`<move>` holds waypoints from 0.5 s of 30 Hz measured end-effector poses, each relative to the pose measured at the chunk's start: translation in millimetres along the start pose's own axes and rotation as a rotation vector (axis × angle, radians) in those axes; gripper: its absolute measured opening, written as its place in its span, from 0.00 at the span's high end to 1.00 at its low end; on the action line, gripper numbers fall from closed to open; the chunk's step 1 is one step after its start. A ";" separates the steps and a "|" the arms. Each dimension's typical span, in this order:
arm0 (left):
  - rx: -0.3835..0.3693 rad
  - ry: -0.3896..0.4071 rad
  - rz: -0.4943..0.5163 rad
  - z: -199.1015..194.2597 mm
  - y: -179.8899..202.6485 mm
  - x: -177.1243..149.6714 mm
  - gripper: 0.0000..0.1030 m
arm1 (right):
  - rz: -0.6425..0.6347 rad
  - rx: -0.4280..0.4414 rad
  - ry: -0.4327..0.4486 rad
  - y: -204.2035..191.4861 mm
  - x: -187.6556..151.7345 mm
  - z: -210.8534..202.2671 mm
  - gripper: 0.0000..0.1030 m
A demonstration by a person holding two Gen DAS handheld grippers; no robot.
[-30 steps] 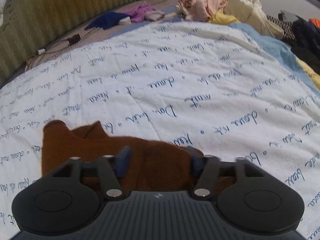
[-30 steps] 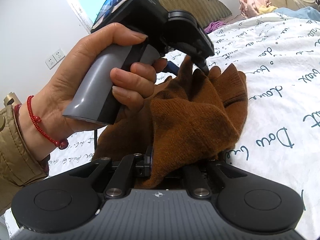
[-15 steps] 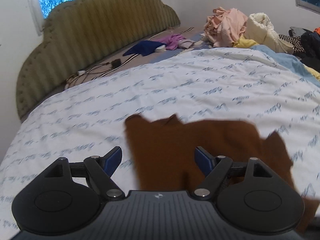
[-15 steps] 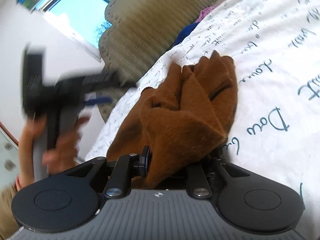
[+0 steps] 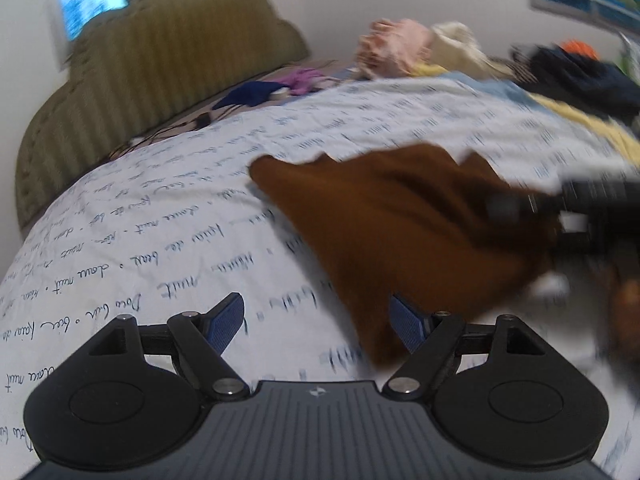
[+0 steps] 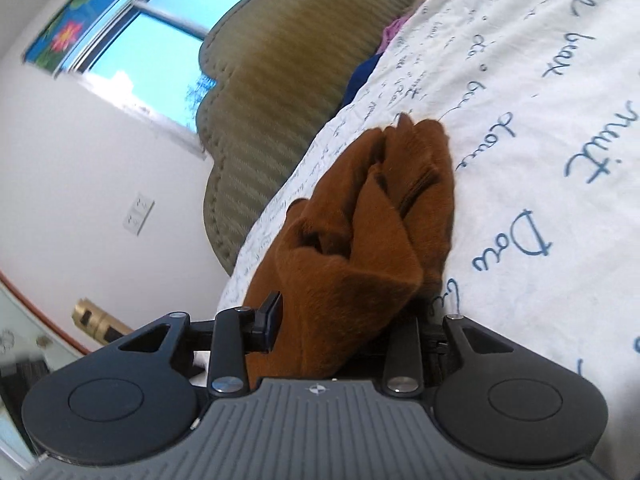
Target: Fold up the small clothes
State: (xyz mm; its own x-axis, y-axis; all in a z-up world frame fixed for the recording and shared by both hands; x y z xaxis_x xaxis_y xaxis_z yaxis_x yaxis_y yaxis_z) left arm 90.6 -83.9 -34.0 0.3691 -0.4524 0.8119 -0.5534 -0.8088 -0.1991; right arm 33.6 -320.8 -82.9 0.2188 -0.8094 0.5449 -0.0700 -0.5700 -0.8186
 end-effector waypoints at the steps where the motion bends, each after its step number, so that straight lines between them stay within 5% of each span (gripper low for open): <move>1: -0.005 0.000 0.025 -0.8 3.4 -5.5 0.23 | -0.001 -0.010 0.007 -1.8 1.6 -2.1 0.59; 9: 0.049 -0.004 0.123 15.3 19.2 -18.5 0.23 | 0.013 -0.065 0.019 -6.9 12.3 -12.6 0.56; 11: 0.094 0.001 0.107 19.5 16.5 -17.0 0.23 | -0.009 -0.095 0.013 -9.2 10.9 -11.8 0.71; 15: 0.137 0.014 -0.003 15.3 -1.0 -15.6 0.21 | -0.019 -0.123 0.000 -12.3 8.9 -13.9 0.81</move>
State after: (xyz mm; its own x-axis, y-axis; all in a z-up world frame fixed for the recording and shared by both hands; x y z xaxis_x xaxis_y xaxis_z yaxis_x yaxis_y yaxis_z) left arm 96.8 -81.8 -54.8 0.3595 -0.4458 0.8198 -0.4446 -0.8542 -0.2695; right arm 22.9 -323.0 -65.5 0.2209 -0.7984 0.5601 -0.1852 -0.5982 -0.7797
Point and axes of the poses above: each gripper's, at about its wrist camera, not at the fingertips, and z roughly the way its jaws point, y to its right, x to its top, the point moved 7 cm from there along z, roughly the way its jaws point, and after that the axes turned 5 degrees about y, right-handed, at the moved point
